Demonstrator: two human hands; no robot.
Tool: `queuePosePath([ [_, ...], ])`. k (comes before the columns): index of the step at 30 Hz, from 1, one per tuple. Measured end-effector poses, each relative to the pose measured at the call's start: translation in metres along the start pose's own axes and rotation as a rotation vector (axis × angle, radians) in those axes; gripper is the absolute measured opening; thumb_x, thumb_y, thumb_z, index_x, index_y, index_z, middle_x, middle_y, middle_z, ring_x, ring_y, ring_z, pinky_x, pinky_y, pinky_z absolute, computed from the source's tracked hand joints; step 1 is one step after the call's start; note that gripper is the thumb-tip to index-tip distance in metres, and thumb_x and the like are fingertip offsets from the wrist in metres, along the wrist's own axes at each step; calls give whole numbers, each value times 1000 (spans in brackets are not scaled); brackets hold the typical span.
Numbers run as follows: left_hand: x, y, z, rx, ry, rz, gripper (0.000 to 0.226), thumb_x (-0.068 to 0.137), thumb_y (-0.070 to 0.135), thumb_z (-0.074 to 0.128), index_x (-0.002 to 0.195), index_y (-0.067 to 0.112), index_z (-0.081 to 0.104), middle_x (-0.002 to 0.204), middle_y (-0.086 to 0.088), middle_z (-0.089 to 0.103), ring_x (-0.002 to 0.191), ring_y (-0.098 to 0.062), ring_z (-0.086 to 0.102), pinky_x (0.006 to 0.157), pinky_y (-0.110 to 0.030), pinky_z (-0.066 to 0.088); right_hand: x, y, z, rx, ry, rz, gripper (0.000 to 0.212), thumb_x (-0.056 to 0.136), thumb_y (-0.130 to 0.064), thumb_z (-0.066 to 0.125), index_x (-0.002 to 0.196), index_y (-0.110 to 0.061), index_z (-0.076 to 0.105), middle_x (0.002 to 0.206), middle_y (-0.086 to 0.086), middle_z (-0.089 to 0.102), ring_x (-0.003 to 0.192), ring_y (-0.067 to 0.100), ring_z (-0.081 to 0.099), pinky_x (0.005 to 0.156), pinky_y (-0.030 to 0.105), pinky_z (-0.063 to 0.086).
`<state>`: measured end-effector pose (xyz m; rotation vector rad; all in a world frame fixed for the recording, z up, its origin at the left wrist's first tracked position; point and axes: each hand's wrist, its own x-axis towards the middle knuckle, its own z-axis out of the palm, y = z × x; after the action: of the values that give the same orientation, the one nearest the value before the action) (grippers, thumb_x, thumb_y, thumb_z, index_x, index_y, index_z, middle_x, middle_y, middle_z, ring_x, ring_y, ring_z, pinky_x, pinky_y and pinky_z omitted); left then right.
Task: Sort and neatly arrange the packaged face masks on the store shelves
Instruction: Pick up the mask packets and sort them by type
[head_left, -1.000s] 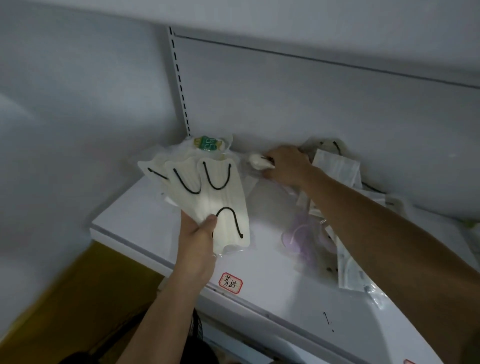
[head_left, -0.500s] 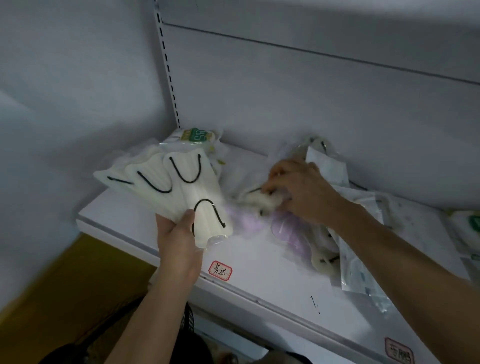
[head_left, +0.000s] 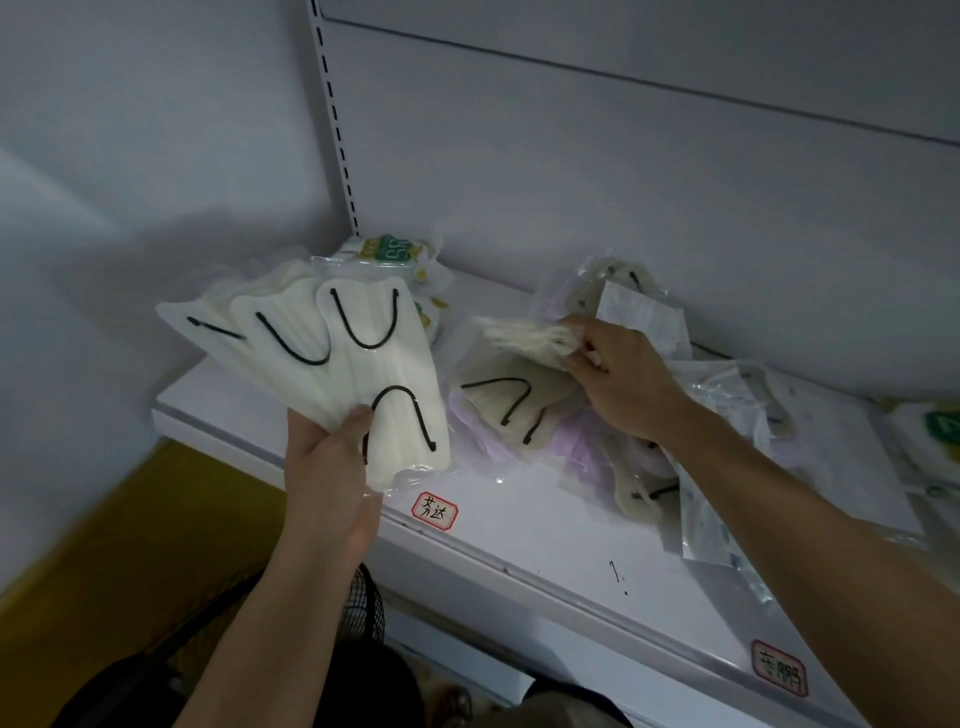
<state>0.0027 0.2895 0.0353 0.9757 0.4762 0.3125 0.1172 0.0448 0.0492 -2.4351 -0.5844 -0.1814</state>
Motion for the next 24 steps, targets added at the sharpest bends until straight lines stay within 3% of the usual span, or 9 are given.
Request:
queuePosePath([
  [2, -5, 3, 1, -5, -7, -16, 54, 98, -8, 56, 143, 21, 55, 128, 2, 72, 110, -19, 72, 76, -33, 63, 0, -9, -4, 39, 51, -8, 16, 99, -5, 59, 110, -12, 69, 94, 3, 71, 82, 5, 57, 73, 12, 42],
  [6, -12, 11, 6, -26, -22, -39, 51, 97, -6, 57, 140, 22, 59, 122, 2, 74, 108, -20, 73, 73, -34, 64, -6, -32, -15, 24, 344, -174, 24, 94, -2, 67, 116, -8, 74, 118, -5, 69, 112, 0, 55, 104, 11, 38],
  [9, -19, 18, 13, -39, -35, -34, 50, 98, -6, 56, 138, 23, 62, 119, 3, 76, 104, -19, 75, 71, -32, 63, -23, -62, -32, 253, 545, -176, 28, 96, -5, 65, 117, -23, 70, 116, -20, 64, 112, 5, 63, 97, 17, 46],
  [13, -22, 27, 20, -107, -40, 76, 50, 97, -6, 56, 141, 18, 58, 121, 3, 74, 107, -19, 73, 76, -33, 62, -46, -87, -37, 310, 713, -320, 43, 86, 21, 62, 110, -14, 71, 114, -2, 67, 109, 14, 67, 92, 24, 50],
  [16, -30, 25, 32, -71, -150, -50, 44, 95, -6, 55, 130, 19, 66, 107, 1, 78, 93, -19, 77, 63, -30, 61, -52, -71, -14, 192, 603, -431, 42, 84, 24, 58, 107, -6, 78, 118, 11, 68, 112, 33, 63, 90, 42, 53],
  [18, -40, 18, 42, -122, -281, -249, 30, 100, 5, 50, 115, 16, 75, 96, -5, 79, 82, -21, 78, 58, -32, 61, -58, -61, 8, 129, 438, -396, 42, 86, 16, 56, 109, -9, 80, 125, 12, 67, 120, 34, 58, 96, 42, 50],
  [20, -50, 9, 48, -160, -377, -394, 32, 104, 27, 51, 124, 12, 72, 116, -13, 76, 101, -30, 75, 73, -41, 62, -72, -54, 20, 70, 336, -351, 41, 88, 7, 55, 113, -14, 80, 132, 11, 64, 127, 33, 53, 104, 40, 46],
  [22, -55, -2, 50, -96, -369, -369, 43, 97, 21, 61, 139, 17, 61, 130, -14, 70, 115, -35, 70, 80, -46, 60, -89, -48, 18, 142, 315, -268, 43, 90, 7, 55, 115, -19, 79, 141, 8, 59, 136, 31, 47, 111, 41, 42],
  [24, -63, -12, 54, -3, -375, -270, 46, 94, 2, 61, 136, 21, 61, 121, -9, 75, 107, -31, 73, 73, -42, 62, -109, -51, 7, 379, 365, -61, 44, 95, 2, 51, 119, -26, 76, 147, 3, 53, 141, 20, 44, 115, 37, 38],
])
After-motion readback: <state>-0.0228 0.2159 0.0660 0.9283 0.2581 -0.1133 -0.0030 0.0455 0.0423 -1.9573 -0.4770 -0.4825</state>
